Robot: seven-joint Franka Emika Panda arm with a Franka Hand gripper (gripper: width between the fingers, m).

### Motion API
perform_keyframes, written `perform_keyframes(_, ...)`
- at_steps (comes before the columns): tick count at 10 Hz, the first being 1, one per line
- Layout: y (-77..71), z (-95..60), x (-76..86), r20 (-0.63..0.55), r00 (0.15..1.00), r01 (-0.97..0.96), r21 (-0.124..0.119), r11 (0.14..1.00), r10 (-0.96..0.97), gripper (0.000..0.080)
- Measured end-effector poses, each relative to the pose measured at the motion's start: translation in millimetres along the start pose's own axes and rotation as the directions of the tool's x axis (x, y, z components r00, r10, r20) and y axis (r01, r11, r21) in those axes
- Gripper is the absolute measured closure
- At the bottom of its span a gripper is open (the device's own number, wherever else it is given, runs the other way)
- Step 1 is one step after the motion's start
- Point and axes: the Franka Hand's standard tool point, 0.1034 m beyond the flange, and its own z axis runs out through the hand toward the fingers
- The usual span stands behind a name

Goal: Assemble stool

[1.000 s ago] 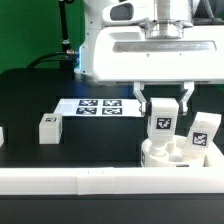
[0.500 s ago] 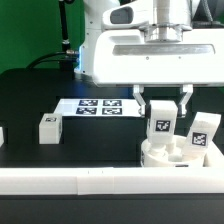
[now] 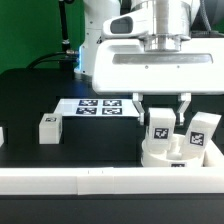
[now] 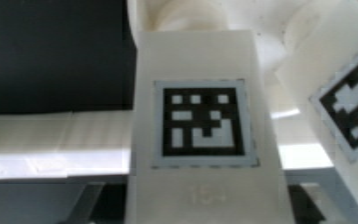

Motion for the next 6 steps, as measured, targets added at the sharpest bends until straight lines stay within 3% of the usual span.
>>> perform_keyframes(3,3.1,2.2,5.1,-0.087,0.996,0.014,-0.011,1.0,-0.015,0.0462)
perform_keyframes(5,2.8,2.3,5.3,-0.084,0.996,0.014,-0.011,1.0,-0.015,0.0462)
perform_keyframes(6,2.8,2.3,5.2,-0.084,0.996,0.014,-0.011,1.0,-0.015,0.0331)
